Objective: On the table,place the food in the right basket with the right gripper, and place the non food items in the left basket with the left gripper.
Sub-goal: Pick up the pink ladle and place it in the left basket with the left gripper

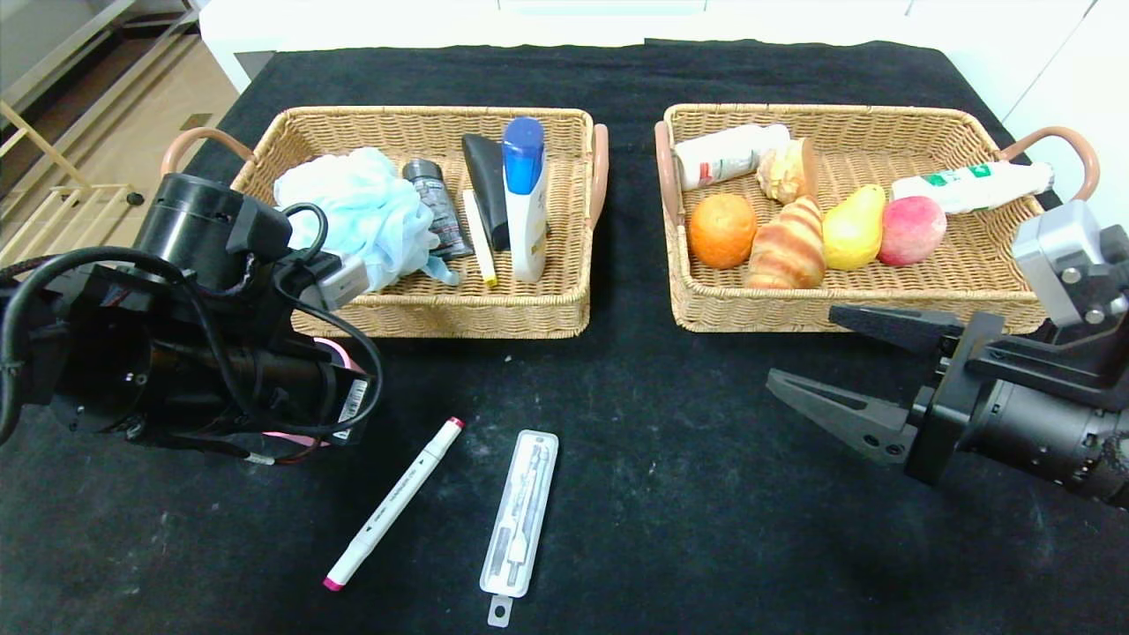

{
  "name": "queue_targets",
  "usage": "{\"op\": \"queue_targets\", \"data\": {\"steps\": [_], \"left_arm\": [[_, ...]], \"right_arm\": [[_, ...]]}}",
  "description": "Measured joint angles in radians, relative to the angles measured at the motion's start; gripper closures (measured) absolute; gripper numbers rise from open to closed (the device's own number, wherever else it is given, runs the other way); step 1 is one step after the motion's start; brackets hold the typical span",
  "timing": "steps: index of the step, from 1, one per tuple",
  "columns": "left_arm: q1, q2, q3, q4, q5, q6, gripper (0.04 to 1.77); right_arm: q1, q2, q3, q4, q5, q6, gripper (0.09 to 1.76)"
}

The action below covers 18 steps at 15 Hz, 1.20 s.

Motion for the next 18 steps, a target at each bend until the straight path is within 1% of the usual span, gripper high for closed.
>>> {"op": "queue_targets", "data": {"steps": [7,10,13,18], "left_arm": [[-0.001,0.000,0.011,-0.001,0.000,0.001,1.65],[-0.009,-0.010,0.028,-0.031,0.003,0.001,1.65],[-0.024,-0.056,0.032,-0.033,0.007,0.009,1.65],[-0.026,-0.169,0.010,-0.034,0.013,0.008,1.65]], "right_arm": [[0.000,0.003,0.000,0.000,0.000,0.000,0.14],[0.000,0.010,0.000,0.000,-0.002,0.000,0.14],[0.000,0.016,0.000,0.000,-0.004,-0.001,0.14],[0.000,0.021,0.002,0.000,-0.004,-0.001,0.14]]}}
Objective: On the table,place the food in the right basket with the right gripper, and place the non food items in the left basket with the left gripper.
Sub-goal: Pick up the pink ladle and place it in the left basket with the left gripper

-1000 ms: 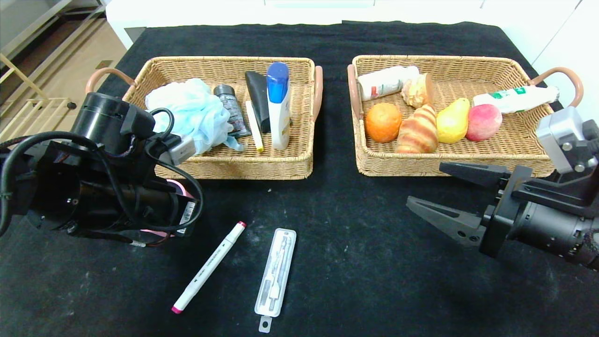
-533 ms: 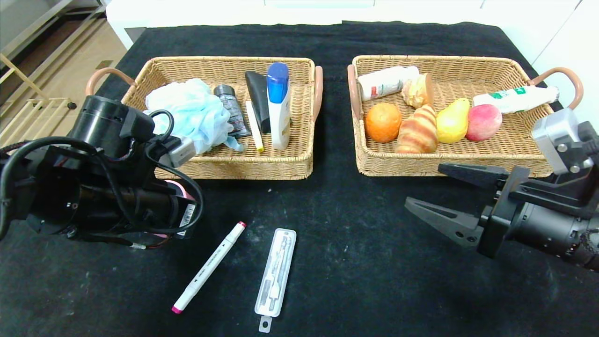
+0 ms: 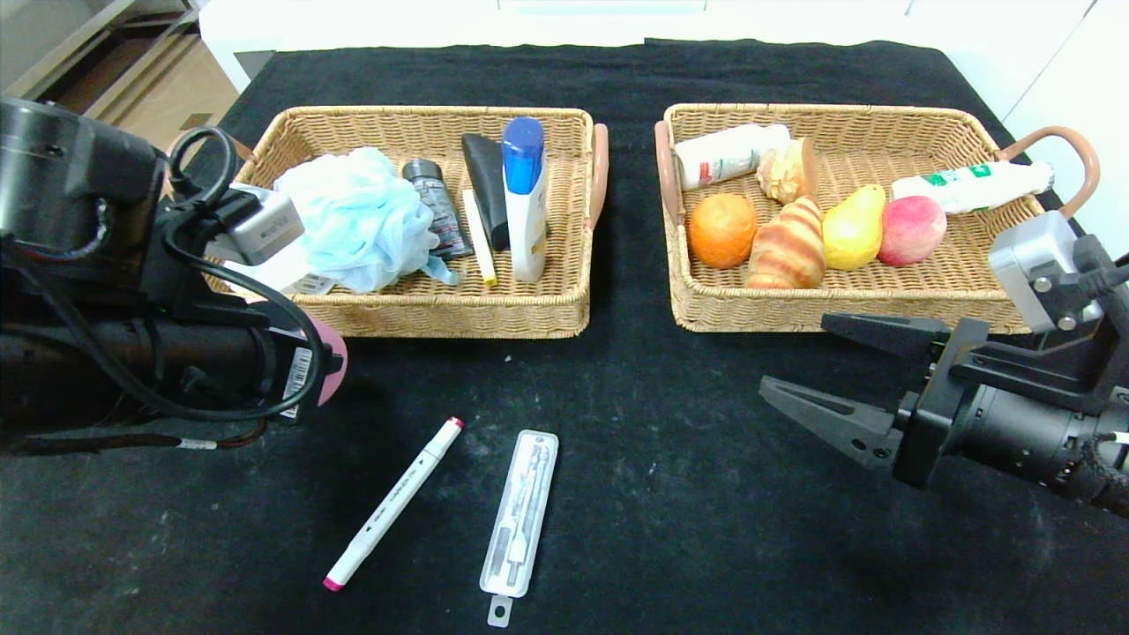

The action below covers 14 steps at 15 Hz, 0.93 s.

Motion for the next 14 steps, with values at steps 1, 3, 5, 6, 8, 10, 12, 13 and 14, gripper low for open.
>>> {"op": "queue_targets", "data": {"steps": [1,3,5,6,8,10,12,13,14], "left_arm": [[0.003,-0.019,-0.005,-0.003,0.000,0.002,1.65],[0.012,-0.043,-0.036,-0.009,0.000,0.006,1.65],[0.016,-0.048,-0.090,-0.011,0.000,0.019,1.65],[0.016,-0.044,-0.122,-0.011,0.000,0.024,1.65],[0.014,-0.021,-0.190,-0.011,0.000,0.041,1.65],[0.013,0.020,-0.253,-0.029,0.000,0.076,1.65],[0.012,0.075,-0.306,-0.108,-0.001,0.122,1.65],[0.011,0.102,-0.332,-0.136,-0.001,0.144,1.65],[0.007,0.128,-0.361,-0.149,-0.002,0.157,1.65]], "right_arm": [[0.000,0.000,0.000,0.000,0.000,0.000,0.14],[0.000,0.001,0.000,0.000,0.000,0.000,0.14],[0.000,0.003,-0.001,0.000,0.000,0.000,0.14],[0.000,0.003,-0.001,0.000,0.000,0.000,0.14],[0.000,0.004,-0.001,0.000,0.000,-0.001,0.14],[0.000,0.005,-0.001,0.000,0.000,0.000,0.14],[0.000,0.005,0.000,0.000,0.000,0.000,0.14],[0.000,0.005,0.000,0.000,0.000,0.000,0.14],[0.000,0.005,0.000,0.000,0.000,0.000,0.14]]}}
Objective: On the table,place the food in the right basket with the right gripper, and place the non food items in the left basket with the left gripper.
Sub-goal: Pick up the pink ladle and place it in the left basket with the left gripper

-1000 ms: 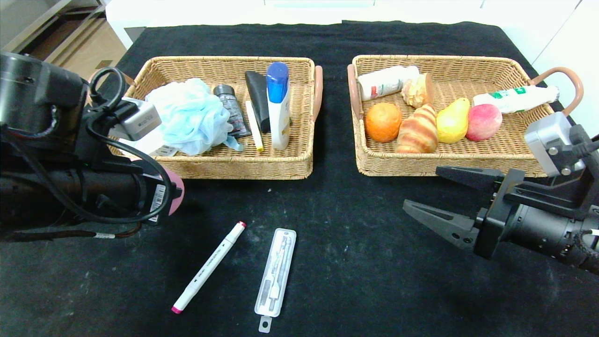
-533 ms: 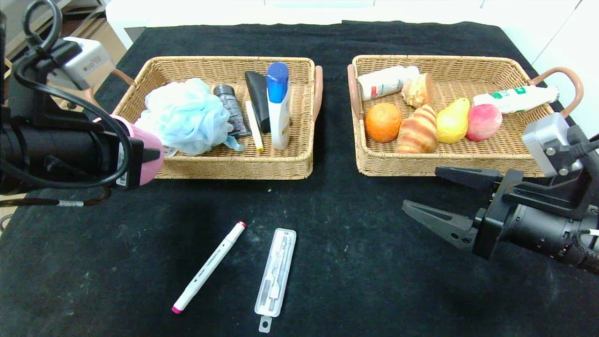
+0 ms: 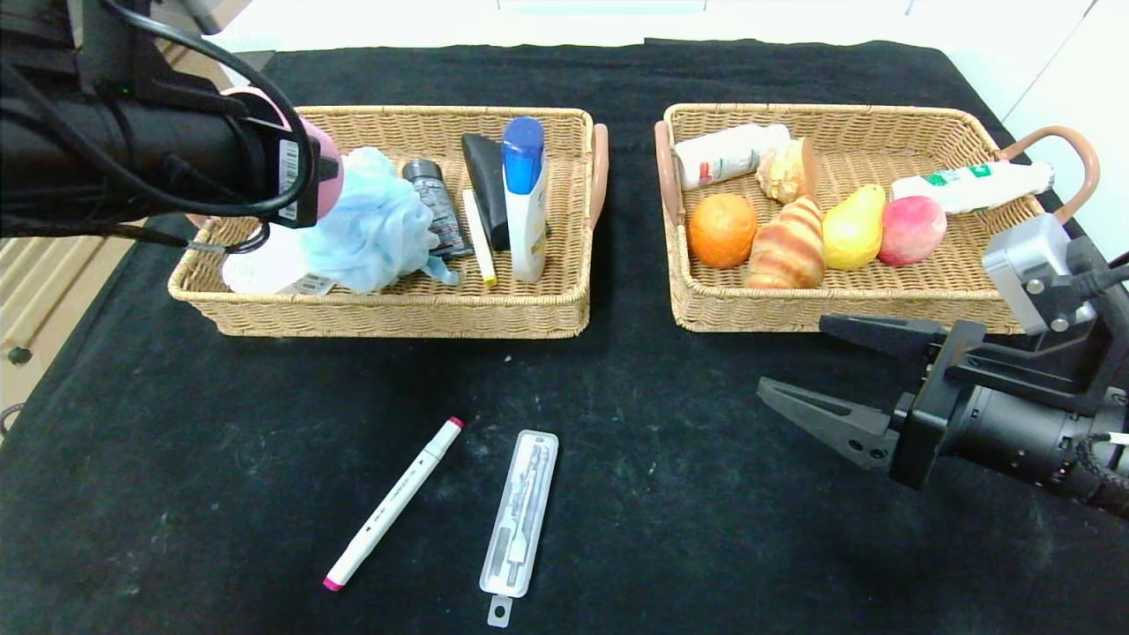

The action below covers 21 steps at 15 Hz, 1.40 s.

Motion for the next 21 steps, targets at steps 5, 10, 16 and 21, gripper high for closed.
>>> {"op": "queue_targets", "data": {"steps": [5,10,16,21], "left_arm": [[-0.026,0.100,-0.093,-0.062,-0.052,0.053,1.65],[-0.037,0.174,-0.159,-0.087,-0.057,0.121,1.65],[-0.040,0.266,-0.207,-0.164,-0.057,0.224,1.65],[-0.051,0.304,-0.210,-0.168,-0.055,0.231,1.65]], "right_arm": [[0.002,0.002,0.003,0.000,0.000,0.000,0.14],[0.003,0.009,0.004,0.000,0.000,-0.002,0.14],[0.004,0.018,0.005,0.000,0.000,-0.003,0.14],[0.004,0.021,0.006,0.000,0.000,-0.003,0.14]]}}
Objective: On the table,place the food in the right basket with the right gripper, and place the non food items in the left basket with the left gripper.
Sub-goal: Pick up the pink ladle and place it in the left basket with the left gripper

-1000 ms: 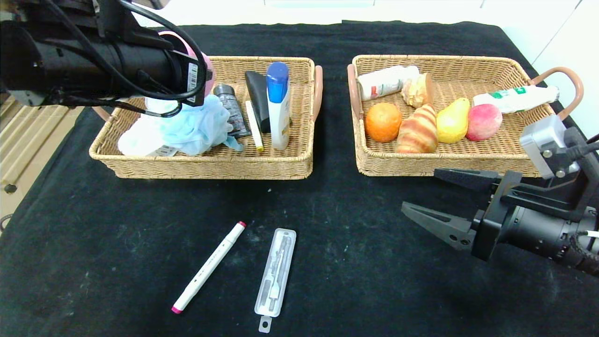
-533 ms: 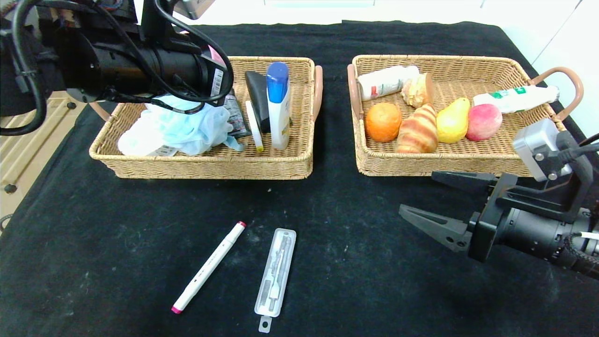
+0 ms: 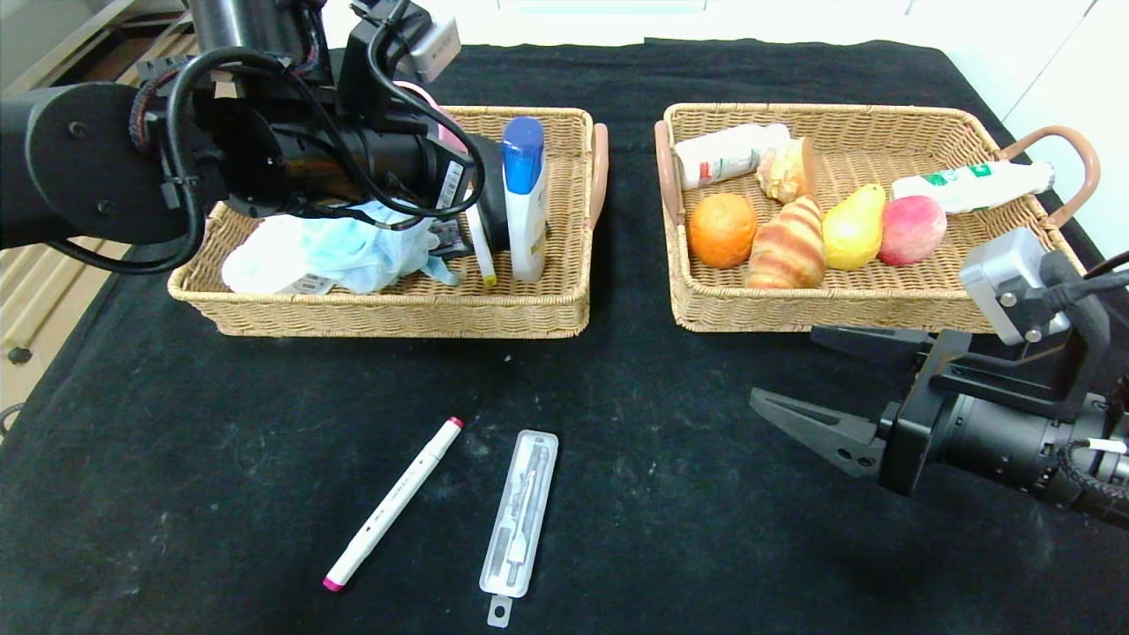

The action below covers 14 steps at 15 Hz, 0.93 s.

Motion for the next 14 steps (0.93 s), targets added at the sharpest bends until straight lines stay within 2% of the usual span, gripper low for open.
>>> {"op": "queue_targets", "data": {"steps": [1,5,8,11,14], "left_arm": [[-0.001,0.002,0.001,-0.001,0.001,0.000,1.65],[-0.003,0.004,0.010,-0.013,0.005,-0.001,1.08],[-0.010,0.004,0.016,-0.014,0.007,-0.003,0.77],[-0.013,0.002,0.019,-0.012,0.016,-0.003,0.55],[-0.016,-0.015,0.038,-0.004,0.033,-0.001,0.41]], "right_arm": [[0.000,0.001,0.000,-0.001,0.000,0.000,0.14],[0.000,0.002,0.000,-0.001,-0.002,0.000,0.14],[-0.001,0.001,-0.001,-0.002,-0.001,0.000,0.14],[-0.001,0.001,-0.001,-0.003,-0.001,0.000,0.14],[0.001,0.002,-0.001,-0.003,-0.001,0.000,0.14]]}}
